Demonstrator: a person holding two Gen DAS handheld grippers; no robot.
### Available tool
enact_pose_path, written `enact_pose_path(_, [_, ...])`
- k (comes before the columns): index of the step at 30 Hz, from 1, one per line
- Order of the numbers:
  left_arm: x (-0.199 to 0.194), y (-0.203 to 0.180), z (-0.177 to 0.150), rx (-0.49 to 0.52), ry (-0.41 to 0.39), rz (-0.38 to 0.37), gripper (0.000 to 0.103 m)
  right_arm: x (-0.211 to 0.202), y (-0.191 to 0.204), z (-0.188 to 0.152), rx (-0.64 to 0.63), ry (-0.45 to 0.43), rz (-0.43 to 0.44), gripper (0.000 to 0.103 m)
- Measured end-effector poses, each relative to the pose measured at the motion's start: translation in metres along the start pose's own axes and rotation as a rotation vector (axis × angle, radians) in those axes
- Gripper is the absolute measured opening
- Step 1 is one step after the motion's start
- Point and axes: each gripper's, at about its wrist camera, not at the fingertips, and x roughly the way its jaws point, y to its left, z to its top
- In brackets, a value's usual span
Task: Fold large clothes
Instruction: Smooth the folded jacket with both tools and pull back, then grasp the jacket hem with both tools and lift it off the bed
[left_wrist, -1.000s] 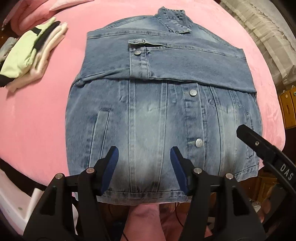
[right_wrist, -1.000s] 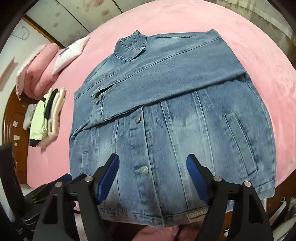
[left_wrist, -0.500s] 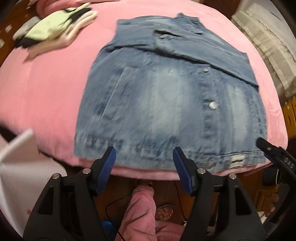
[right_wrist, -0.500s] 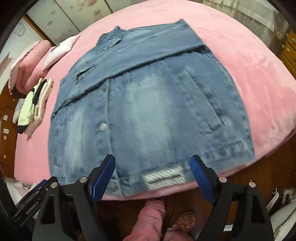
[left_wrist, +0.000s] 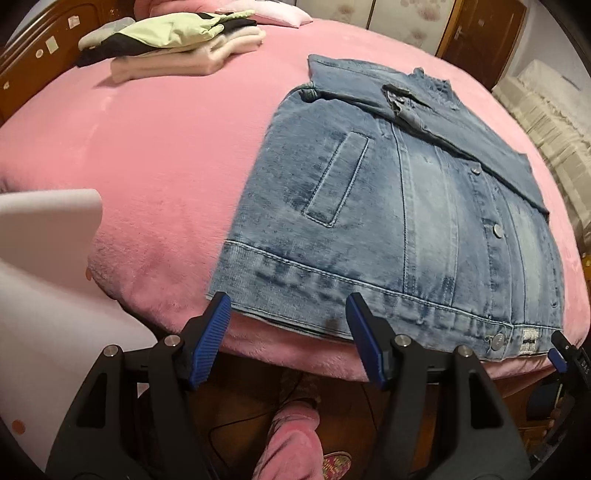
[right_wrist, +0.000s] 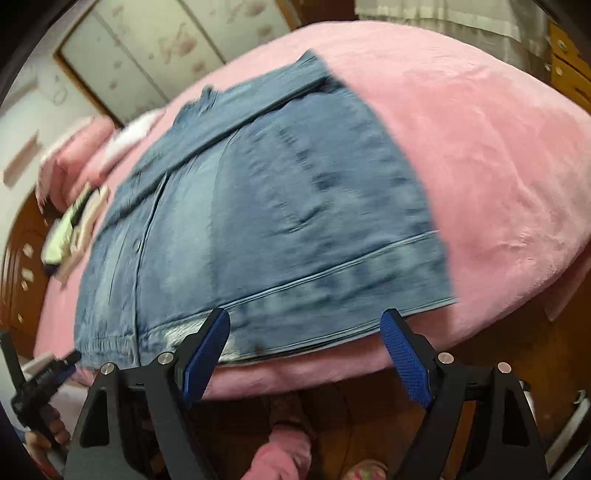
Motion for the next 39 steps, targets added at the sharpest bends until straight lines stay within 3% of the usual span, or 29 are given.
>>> enact_pose_path(7, [0.003,0.010,-0.008,-0.043,-0.025,-0.029,0.062,-0.002,-0.044,0.005,0.098,-0.026,0.126,0.085])
enact_pose_path(10, [0.007,0.014,-0.011,-0.081,-0.023,-0.025,0.062,-0.008,-0.052,0.003,0.185,-0.058,0.100,0.085])
enact_pose_path(15, [0.020,0.033,-0.014,-0.228,-0.008,-0.033,0.062,-0.006,-0.071,0.002,0.306,-0.104,0.027,0.085])
enact_pose_path(18, [0.027,0.042,-0.011,-0.269,-0.030,-0.049,0.062,0.012,-0.083,0.011,0.353,-0.053,0.042,0.083])
enact_pose_path(21, [0.038,0.049,-0.007,-0.298,-0.024,-0.062,0.069,0.027,-0.089,0.020,0.362,-0.018,0.053,0.078])
enact_pose_path(23, [0.045,0.053,-0.008,-0.329,-0.010,-0.083,0.069,0.033,-0.089,0.027,0.378,-0.020,0.066,0.062])
enact_pose_path(26, [0.047,0.057,-0.009,-0.354,-0.010,-0.112,0.069,0.040,-0.092,0.034,0.416,-0.008,0.080,0.051])
enact_pose_path(30, [0.047,0.057,-0.006,-0.412,-0.007,-0.255,0.042,0.044,-0.090,0.037,0.478,0.008,0.129,0.042])
enact_pose_path(32, [0.046,0.049,0.002,-0.395,-0.010,-0.276,0.035,0.045,-0.090,0.037,0.523,0.020,0.139,0.038])
enact_pose_path(33, [0.045,0.046,0.006,-0.384,-0.016,-0.288,0.023,0.046,-0.090,0.038,0.542,0.026,0.143,0.037])
enact_pose_path(35, [0.043,0.038,0.016,-0.375,-0.005,-0.289,0.022,0.047,-0.086,0.043,0.573,0.042,0.136,0.035])
enact_pose_path(39, [0.031,0.030,0.036,-0.411,0.001,-0.364,0.013,0.039,-0.075,0.052,0.634,0.052,0.167,0.033])
